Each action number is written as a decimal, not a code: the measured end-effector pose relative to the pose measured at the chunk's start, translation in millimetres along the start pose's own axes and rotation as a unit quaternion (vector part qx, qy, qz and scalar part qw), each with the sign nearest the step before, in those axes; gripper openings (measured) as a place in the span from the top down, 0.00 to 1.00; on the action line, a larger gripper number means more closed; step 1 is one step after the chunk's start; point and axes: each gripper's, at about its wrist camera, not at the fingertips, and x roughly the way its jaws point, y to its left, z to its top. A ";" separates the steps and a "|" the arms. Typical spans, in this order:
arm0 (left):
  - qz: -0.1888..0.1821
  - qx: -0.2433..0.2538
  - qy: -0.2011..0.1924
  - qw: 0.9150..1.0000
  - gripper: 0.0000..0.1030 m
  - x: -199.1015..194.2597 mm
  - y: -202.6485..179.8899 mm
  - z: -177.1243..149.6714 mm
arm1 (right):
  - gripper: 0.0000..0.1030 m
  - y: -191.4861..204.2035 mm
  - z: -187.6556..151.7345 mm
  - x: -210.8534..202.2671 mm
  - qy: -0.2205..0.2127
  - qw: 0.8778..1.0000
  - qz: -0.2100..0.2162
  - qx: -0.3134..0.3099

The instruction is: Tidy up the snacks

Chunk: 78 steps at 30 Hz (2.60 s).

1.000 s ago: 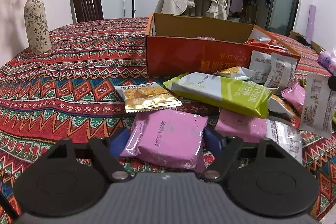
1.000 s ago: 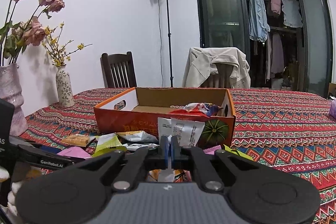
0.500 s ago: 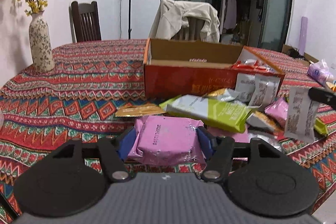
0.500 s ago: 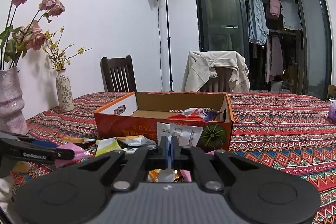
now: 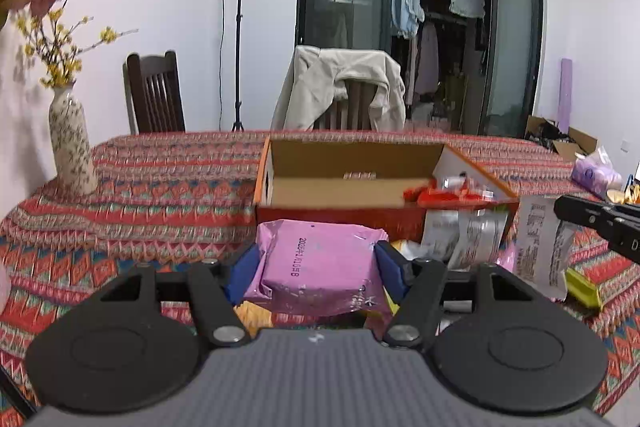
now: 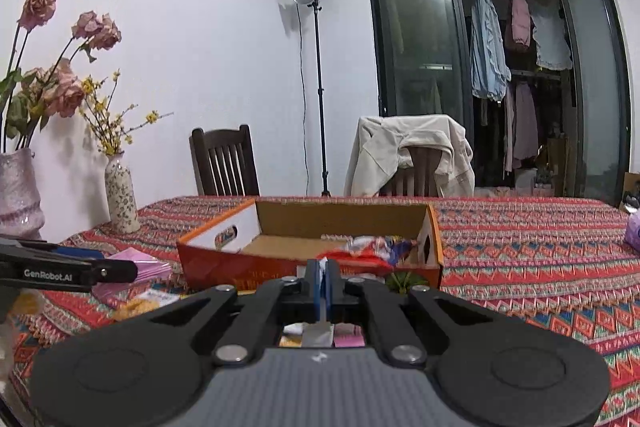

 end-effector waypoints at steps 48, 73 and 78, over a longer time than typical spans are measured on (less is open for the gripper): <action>0.075 -0.031 -0.042 0.996 0.03 163.1 -13.9 61.1 | 0.31 -28.7 37.9 204.3 0.045 0.996 -0.022 0.068; 0.075 -0.073 -0.081 0.991 0.00 67.2 -3.4 63.4 | 0.00 -18.1 36.8 99.1 0.021 0.999 0.000 0.038; 0.071 -0.058 -0.059 0.994 0.00 47.1 0.3 39.9 | 0.00 -11.9 21.0 66.8 0.032 0.999 0.015 0.029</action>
